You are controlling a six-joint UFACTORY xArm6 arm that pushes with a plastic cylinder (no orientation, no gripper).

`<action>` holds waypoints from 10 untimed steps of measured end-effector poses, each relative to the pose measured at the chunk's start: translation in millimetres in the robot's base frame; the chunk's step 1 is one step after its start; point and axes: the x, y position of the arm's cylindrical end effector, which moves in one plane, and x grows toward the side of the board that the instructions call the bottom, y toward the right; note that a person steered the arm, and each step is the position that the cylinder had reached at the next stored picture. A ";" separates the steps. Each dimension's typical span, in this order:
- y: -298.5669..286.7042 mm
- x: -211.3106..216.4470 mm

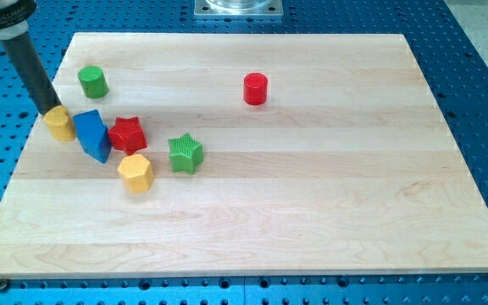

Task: Push the yellow hexagon into the triangle

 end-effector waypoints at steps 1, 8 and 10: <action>43.8 24.0; 141.2 120.3; 177.6 113.5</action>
